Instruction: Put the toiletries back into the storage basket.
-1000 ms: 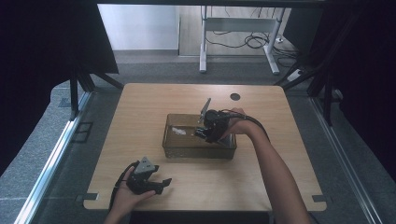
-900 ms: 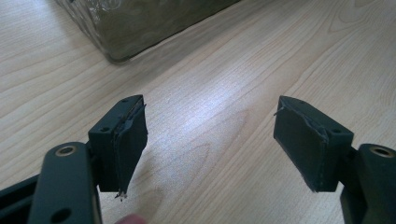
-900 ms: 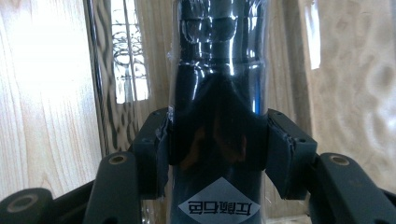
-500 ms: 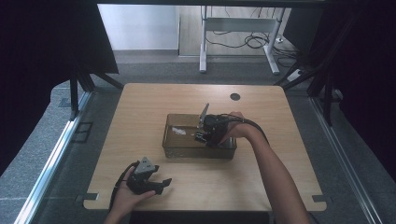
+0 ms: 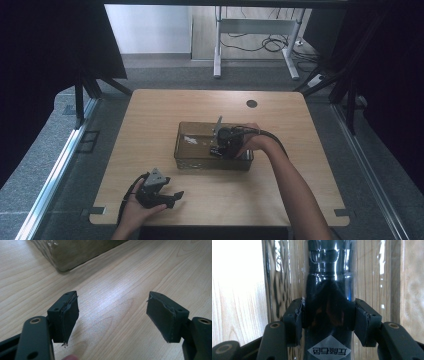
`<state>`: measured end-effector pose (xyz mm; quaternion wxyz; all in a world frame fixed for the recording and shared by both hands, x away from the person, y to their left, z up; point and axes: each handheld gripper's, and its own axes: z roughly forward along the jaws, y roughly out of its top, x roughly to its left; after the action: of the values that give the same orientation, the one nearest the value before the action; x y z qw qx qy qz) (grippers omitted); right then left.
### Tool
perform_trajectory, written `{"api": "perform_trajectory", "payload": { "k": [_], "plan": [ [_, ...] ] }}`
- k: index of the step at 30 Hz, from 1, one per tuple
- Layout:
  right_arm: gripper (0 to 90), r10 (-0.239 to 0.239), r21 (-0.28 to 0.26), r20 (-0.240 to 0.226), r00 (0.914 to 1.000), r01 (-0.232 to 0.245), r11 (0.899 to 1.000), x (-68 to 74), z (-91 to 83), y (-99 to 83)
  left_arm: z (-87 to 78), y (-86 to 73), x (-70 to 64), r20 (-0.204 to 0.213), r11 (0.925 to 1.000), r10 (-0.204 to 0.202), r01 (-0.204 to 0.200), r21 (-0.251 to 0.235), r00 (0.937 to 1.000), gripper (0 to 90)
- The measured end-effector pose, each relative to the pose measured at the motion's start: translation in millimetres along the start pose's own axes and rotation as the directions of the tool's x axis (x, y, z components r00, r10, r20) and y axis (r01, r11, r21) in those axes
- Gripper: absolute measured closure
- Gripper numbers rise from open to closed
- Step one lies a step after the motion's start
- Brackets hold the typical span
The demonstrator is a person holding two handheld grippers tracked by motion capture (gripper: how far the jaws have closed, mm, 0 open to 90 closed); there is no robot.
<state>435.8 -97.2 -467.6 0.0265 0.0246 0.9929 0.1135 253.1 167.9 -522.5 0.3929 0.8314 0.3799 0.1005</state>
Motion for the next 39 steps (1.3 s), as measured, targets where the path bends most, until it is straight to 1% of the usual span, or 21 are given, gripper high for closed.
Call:
{"api": "perform_trajectory", "payload": {
  "k": [6, 7, 9, 13, 14, 16, 19, 20, 21, 22, 25, 26, 30, 31, 32, 33, 34, 35, 36, 38, 39],
  "plan": [
    [46.0, -0.020, 0.013, 0.005, 0.9998, 0.020, 1.000, -1.8, 3.0, -0.9, 0.4, -0.6, 0.8, -0.001, 1.0000, -0.004, 0.004, 0.003, 1.0000, 26.3],
    [45.8, 0.002, 0.023, 0.000, 1.0000, -0.002, 1.000, -0.5, 3.4, -1.1, 0.2, -0.5, 0.7, -0.001, 1.0000, -0.004, 0.004, 0.003, 1.0000, 26.3],
    [45.7, -0.003, 0.028, -0.005, 1.0000, 0.003, 1.000, -1.4, 4.0, -0.9, 0.1, -0.3, 0.6, -0.001, 1.0000, -0.003, 0.003, 0.003, 1.0000, 26.3],
    [44.9, 0.009, 0.034, -0.002, 1.0000, -0.009, 0.999, -3.1, 6.5, -0.7, 0.4, -0.5, 0.4, -0.001, 1.0000, -0.005, 0.005, 0.001, 1.0000, 26.3],
    [44.8, 0.001, 0.029, 0.000, 1.0000, -0.001, 1.000, -3.9, 7.5, -0.6, 0.4, -0.5, 0.4, -0.001, 1.0000, -0.005, 0.005, 0.001, 1.0000, 26.3],
    [44.4, 0.002, 0.031, -0.005, 1.0000, -0.001, 1.000, -4.6, 8.1, -0.7, -0.1, -0.5, 0.9, -0.002, 1.0000, -0.003, 0.003, 0.002, 1.0000, 26.3],
    [43.9, 0.011, 0.037, 0.010, 0.9999, -0.011, 0.999, -4.8, 8.8, -1.3, -0.2, -0.7, 1.4, -0.003, 1.0000, -0.004, 0.004, 0.002, 1.0000, 26.3],
    [42.8, 0.015, 0.036, 0.006, 0.9999, -0.015, 0.999, -4.7, 8.2, -1.3, -0.1, -0.6, 1.3, -0.003, 1.0000, -0.004, 0.004, 0.003, 1.0000, 26.3],
    [44.0, 0.020, 0.019, 0.010, 0.9997, -0.020, 1.000, -5.6, 6.2, -1.4, 0.0, -0.6, 1.2, -0.003, 1.0000, -0.003, 0.003, 0.003, 1.0000, 26.2],
    [46.2, 0.036, 0.010, 0.002, 0.9994, -0.036, 0.999, -5.0, 2.2, -1.6, 0.1, -0.5, 1.0, -0.002, 1.0000, -0.003, 0.003, 0.003, 1.0000, 26.3],
    [46.2, 0.037, -0.001, 0.001, 0.9993, -0.037, 0.999, -4.4, -0.3, -1.9, 0.3, -0.3, 0.3, -0.001, 1.0000, -0.004, 0.004, 0.001, 1.0000, 26.3],
    [46.6, 0.044, -0.011, -0.005, 0.9990, -0.044, 0.999, -4.3, -1.7, -2.3, 0.4, -0.3, 0.4, -0.001, 1.0000, -0.004, 0.004, 0.000, 1.0000, 26.3],
    [47.3, 0.056, -0.040, 0.001, 0.9984, -0.056, 0.998, -5.5, -9.9, -5.8, -0.1, -0.3, 0.7, -0.002, 1.0000, -0.002, 0.002, 0.003, 1.0000, 26.3],
    [48.5, 0.076, -0.073, 0.009, 0.9971, -0.075, 0.995, -6.3, -16.6, -8.6, -0.1, -0.2, 0.7, -0.001, 1.0000, -0.002, 0.002, 0.003, 1.0000, 26.3],
    [48.5, 0.076, -0.073, 0.009, 0.9971, -0.075, 0.995, -6.3, -16.6, -8.6, 0.0, -0.3, 0.7, -0.001, 1.0000, -0.003, 0.003, 0.003, 1.0000, 26.3],
    [49.7, 0.084, -0.105, 0.018, 0.9963, -0.082, 0.991, -7.0, -22.8, -11.3, 0.1, -0.3, 0.7, -0.001, 1.0000, -0.003, 0.003, 0.004, 1.0000, 26.3],
    [49.7, 0.084, -0.105, 0.018, 0.9963, -0.082, 0.991, -7.0, -22.8, -11.3, 0.2, -0.4, 0.7, 0.000, 1.0000, -0.002, 0.002, 0.004, 1.0000, 26.3],
    [50.8, 0.088, -0.114, 0.020, 0.9959, -0.085, 0.990, -6.9, -25.3, -12.3, 0.7, -0.5, 0.3, 0.000, 1.0000, -0.006, 0.006, 0.000, 1.0000, 26.3],
    [52.9, 0.100, -0.137, 0.029, 0.9946, -0.095, 0.986, -5.6, -31.6, -14.9, 0.7, -0.5, 0.4, -0.001, 1.0000, -0.004, 0.004, 0.002, 1.0000, 26.3],
    [54.3, 0.106, -0.146, 0.034, 0.9938, -0.100, 0.984, -4.6, -34.6, -16.1, 1.2, -0.7, 0.0, -0.001, 1.0000, -0.004, 0.004, 0.002, 1.0000, 26.3],
    [57.3, 0.116, -0.177, 0.042, 0.9924, -0.107, 0.978, -2.8, -40.7, -19.1, 1.3, -0.7, -0.1, -0.002, 1.0000, -0.003, 0.003, 0.003, 1.0000, 26.3]
  ]
}}
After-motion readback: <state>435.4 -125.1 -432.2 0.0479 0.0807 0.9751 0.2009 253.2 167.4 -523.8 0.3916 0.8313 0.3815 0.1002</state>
